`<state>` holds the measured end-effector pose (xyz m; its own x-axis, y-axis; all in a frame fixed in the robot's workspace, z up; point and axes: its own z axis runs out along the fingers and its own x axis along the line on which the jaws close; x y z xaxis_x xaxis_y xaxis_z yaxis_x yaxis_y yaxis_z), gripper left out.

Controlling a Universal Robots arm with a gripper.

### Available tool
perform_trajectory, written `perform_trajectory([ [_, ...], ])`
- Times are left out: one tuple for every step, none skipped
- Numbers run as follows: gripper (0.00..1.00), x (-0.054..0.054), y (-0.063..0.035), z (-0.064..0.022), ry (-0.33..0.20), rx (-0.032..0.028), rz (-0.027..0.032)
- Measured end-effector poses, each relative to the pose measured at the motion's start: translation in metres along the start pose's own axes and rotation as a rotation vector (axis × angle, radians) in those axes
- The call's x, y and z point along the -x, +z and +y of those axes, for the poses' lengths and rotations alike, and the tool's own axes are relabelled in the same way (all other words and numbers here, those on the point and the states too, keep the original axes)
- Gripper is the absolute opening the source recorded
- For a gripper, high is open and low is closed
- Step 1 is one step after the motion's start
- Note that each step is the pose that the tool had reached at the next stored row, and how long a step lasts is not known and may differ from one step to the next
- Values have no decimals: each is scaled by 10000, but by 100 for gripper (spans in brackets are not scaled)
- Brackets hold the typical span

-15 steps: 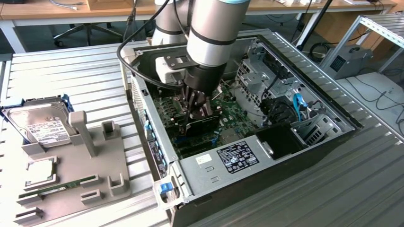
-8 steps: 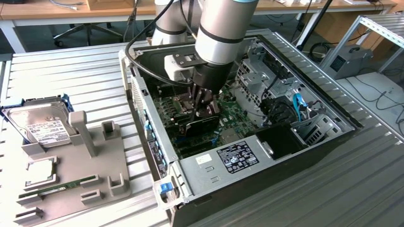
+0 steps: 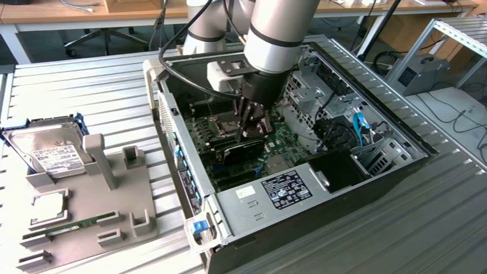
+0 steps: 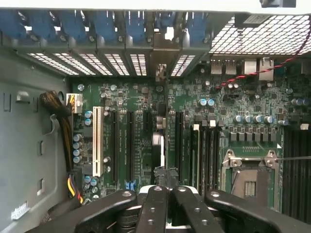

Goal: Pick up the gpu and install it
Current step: 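Press down on the gpu until it lock into place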

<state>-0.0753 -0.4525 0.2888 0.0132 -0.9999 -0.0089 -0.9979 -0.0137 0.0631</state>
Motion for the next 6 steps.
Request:
perform_trajectory([
  [11, 0, 0, 0, 1, 0, 0],
  [11, 0, 0, 0, 1, 0, 0],
  [11, 0, -1, -1, 0, 1, 2],
  [11, 0, -1, -1, 0, 1, 2],
  [11, 0, -2, -1, 0, 1, 2],
  [11, 0, -2, -1, 0, 1, 2],
])
